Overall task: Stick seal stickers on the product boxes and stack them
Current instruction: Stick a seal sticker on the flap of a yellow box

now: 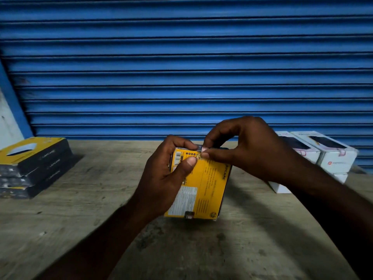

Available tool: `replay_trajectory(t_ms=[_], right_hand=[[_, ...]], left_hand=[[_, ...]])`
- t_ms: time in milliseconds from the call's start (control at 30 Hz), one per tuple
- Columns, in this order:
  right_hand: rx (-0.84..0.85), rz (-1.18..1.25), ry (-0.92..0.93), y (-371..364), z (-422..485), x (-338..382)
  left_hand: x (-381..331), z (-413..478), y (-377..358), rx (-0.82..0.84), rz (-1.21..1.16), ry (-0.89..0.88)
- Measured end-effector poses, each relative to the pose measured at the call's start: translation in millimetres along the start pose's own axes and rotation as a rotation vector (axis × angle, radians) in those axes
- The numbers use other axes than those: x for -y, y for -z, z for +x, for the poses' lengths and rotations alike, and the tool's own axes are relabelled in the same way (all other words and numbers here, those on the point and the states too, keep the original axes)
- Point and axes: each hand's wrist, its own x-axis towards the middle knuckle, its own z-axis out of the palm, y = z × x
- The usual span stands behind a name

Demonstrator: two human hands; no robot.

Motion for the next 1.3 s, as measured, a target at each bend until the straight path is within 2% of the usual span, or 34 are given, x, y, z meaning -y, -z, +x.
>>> replay_trajectory(t_ms=[300,433,633,767,900,1033,1133,1300], right_hand=[[0.007,0.245,-0.122,-6.0,2.0,-5.7],[-0.048,0.343,-0.163,-16.2,0.5,-3.7],[-0.078,0.804,-0.269,-30.4,0.4,-7.1],[-0.133,0.954,-0.324,-37.7,1.1,-10.0],[-0.206,1.003,-0.375,-41.4,0.8,-9.2],[-0.164,0.928,-0.358,-44.3,0.4,-9.7],[-0.160,1.004,-0.397,-43.1,2.2,-10.7],[-0.247,1.008,-0.436,-48.0,2.1,-12.1]], left_hand=[[0.4,-0.7,-4.6,-0.019,-0.062,0.031],[-0.8,-1.5,-4.6,-0.032,-0.035,-0.006],[0.4,-2.5,-4.6,-0.086,0.023,-0.054],[0.7,-3.7,-7.3,-0.112,0.059,-0.084],[1.1,-5.0,-8.2,-0.118,0.120,-0.112],[3.2,-4.4,-7.8,-0.140,0.146,-0.152],[3.2,-4.3,-8.1,-0.153,0.158,-0.176],[2.8,-3.9,-7.9,-0.154,0.137,-0.177]])
